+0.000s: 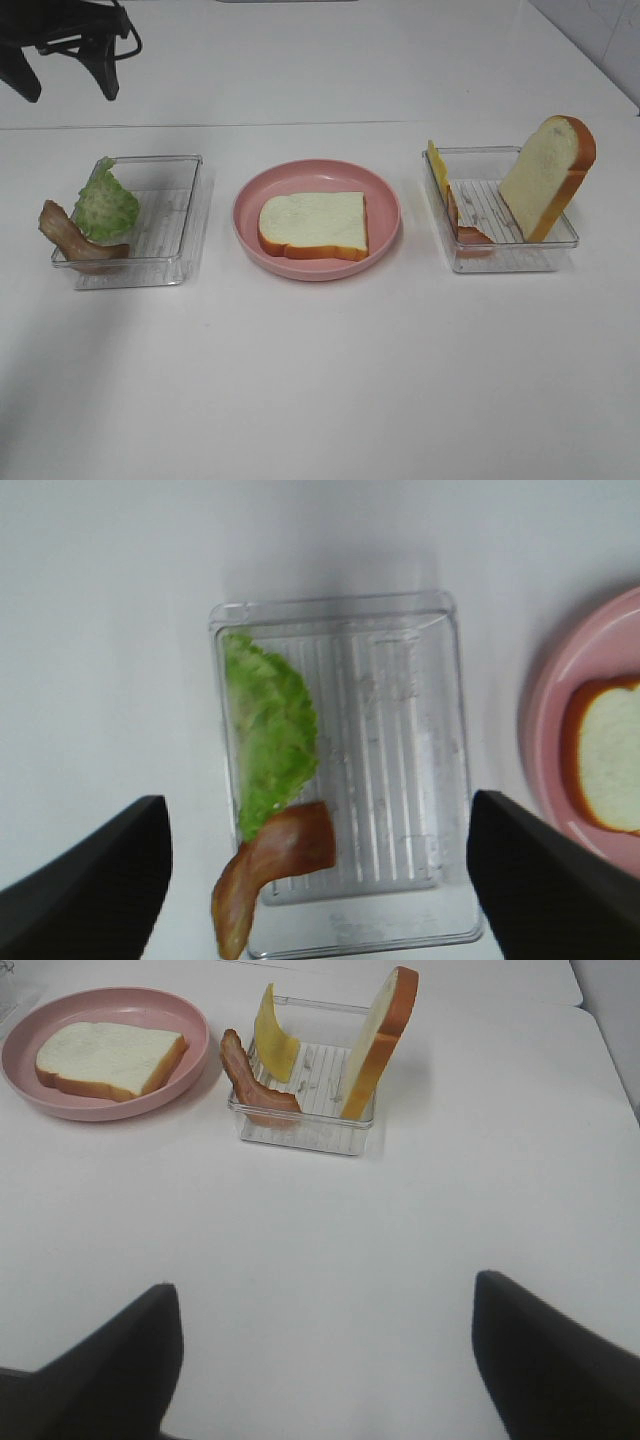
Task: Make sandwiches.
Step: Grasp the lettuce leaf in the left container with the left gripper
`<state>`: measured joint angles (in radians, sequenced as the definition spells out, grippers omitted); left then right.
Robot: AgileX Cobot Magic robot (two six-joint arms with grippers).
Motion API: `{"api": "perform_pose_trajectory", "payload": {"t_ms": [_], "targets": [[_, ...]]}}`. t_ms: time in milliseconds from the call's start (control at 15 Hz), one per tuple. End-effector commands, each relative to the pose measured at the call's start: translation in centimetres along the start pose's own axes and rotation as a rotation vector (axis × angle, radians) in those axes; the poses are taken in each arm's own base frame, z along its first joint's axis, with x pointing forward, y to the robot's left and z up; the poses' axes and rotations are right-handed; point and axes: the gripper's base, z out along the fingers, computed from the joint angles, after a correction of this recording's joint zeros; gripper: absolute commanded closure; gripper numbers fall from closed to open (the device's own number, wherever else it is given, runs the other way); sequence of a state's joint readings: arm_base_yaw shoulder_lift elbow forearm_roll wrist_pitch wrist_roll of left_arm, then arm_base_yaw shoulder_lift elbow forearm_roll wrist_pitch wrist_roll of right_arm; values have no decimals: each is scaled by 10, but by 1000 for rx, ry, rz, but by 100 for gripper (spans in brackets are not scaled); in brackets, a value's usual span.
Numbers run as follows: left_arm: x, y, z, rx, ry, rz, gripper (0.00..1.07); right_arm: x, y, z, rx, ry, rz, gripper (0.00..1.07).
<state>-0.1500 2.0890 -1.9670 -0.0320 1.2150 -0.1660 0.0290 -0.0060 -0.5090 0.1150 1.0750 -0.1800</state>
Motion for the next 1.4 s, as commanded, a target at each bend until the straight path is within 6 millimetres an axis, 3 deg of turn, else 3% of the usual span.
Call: {"api": "perform_pose_trajectory", "payload": {"t_ms": [67, 267, 467, 533, 800, 1067, 1333, 1400], "targets": [[18, 9, 13, -72, 131, 16, 31, 0, 0, -1, 7, -19, 3, 32], [19, 15, 28, -140, 157, 39, 31, 0, 0, -1, 7, -19, 3, 32], [20, 15, 55, -138, 199, 38, 31, 0, 0, -1, 7, -19, 3, 32], [20, 14, 73, -117, 213, 30, 31, 0, 0, -1, 7, -19, 3, 32], [22, 15, 95, -125, 241, 30, 31, 0, 0, -1, 7, -19, 3, 32], [21, 15, 105, -120, 225, 23, 32, 0, 0, -1, 7, -19, 3, 32], [19, 15, 110, -123, 203, 2, 50, 0, 0, -1, 7, -19, 3, 32], [17, 15, 110, -121, 182, -13, 62, 0, 0, -1, 7, -19, 3, 32]]}}
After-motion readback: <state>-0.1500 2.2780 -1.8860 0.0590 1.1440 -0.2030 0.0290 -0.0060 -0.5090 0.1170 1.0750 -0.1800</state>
